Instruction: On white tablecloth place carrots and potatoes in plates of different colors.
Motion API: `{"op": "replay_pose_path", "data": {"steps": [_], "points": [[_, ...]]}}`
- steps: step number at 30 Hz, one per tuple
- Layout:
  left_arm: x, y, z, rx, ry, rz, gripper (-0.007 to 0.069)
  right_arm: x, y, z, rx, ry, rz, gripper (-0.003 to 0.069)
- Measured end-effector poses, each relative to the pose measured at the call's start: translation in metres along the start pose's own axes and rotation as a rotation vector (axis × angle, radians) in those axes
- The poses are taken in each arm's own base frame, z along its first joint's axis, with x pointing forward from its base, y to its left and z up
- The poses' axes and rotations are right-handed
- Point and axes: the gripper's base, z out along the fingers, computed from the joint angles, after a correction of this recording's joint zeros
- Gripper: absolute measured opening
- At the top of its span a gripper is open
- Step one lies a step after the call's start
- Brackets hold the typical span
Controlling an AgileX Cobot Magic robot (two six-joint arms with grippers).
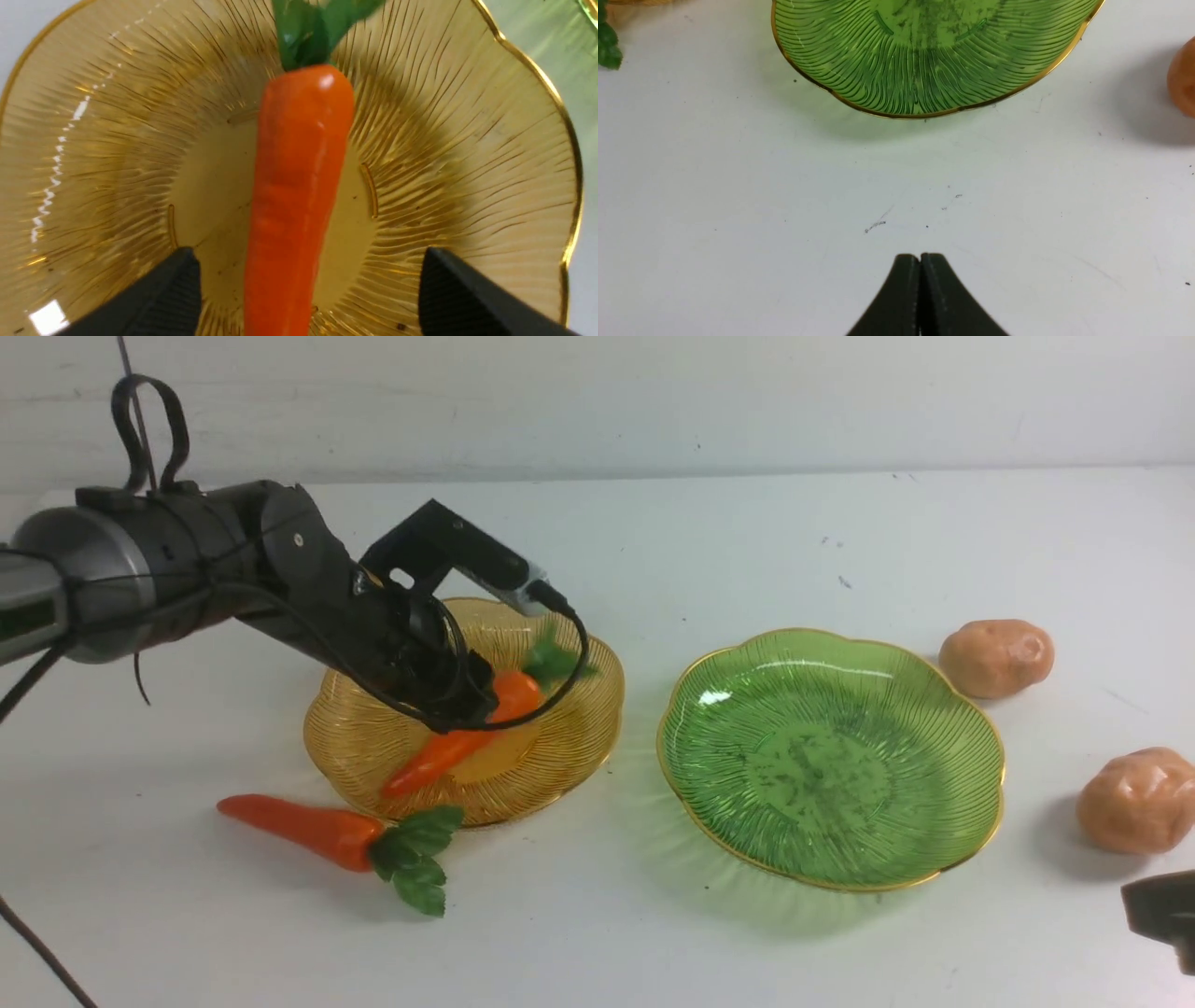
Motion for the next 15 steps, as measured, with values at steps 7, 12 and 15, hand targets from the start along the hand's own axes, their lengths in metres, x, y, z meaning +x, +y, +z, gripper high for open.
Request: {"op": "replay_pose_path", "data": {"steps": [7,12,15], "points": [[-0.026,-0.005,-0.070,0.045,0.061,0.067,0.0398,0.000,0.000,0.000,-0.001,0.003,0.000,-0.0015],[0.020,0.006,-0.087,0.051,0.431,0.077,0.0029,0.000,0.000,0.000,-0.001,0.004,0.000,-0.0015],[0.061,0.030,-0.080,0.028,0.557,-0.078,0.0001,0.000,0.000,0.000,-0.001,0.005,0.000,-0.0015]]}}
